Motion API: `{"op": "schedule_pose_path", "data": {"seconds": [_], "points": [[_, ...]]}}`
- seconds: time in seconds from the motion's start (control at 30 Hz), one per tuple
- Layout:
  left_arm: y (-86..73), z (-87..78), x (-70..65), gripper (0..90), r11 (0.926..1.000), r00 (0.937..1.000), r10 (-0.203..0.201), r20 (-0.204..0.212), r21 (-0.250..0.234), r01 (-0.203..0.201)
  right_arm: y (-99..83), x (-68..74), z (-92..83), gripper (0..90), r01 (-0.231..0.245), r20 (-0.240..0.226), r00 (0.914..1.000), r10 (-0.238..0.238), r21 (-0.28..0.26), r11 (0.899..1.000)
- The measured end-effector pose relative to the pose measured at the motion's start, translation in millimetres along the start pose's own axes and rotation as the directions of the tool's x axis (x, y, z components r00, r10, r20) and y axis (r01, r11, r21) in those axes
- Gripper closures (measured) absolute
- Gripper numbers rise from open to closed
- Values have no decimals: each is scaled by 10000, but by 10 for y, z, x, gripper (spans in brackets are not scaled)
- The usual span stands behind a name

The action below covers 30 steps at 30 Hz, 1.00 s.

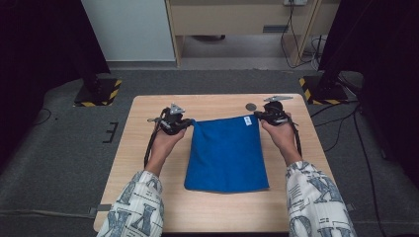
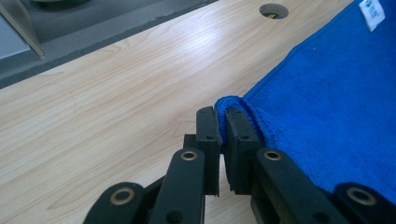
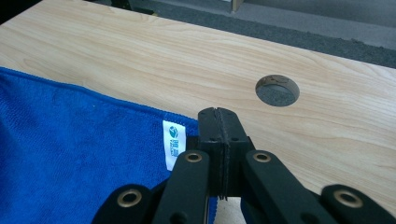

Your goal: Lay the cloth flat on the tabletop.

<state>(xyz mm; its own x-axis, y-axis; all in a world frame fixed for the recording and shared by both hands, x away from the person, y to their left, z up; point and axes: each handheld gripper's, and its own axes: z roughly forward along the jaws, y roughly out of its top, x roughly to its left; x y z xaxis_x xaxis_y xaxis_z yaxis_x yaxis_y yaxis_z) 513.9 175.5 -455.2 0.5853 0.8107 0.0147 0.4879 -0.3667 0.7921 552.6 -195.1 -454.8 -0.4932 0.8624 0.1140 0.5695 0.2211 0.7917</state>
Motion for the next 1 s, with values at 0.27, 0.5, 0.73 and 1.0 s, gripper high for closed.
{"op": "schedule_pose_path", "data": {"seconds": [0.27,0.5,0.73,1.0], "points": [[-68,72,170,507,9996,9953,-36,-969,-288,8,-34,-31,114,598,-253,608,9978,249,57,9997],[-122,-169,363,413,9993,9907,-376,-1305,-47,373,-90,-67,23,371,-483,1179,9918,485,-50,9988],[-84,-349,328,330,9990,9944,-422,-973,-162,408,-134,-43,-100,275,-666,1050,9921,688,-243,9975],[-67,-367,251,188,9965,9965,-805,-231,-247,800,-104,-17,-190,173,-1264,423,9909,1280,-391,9912]]}}
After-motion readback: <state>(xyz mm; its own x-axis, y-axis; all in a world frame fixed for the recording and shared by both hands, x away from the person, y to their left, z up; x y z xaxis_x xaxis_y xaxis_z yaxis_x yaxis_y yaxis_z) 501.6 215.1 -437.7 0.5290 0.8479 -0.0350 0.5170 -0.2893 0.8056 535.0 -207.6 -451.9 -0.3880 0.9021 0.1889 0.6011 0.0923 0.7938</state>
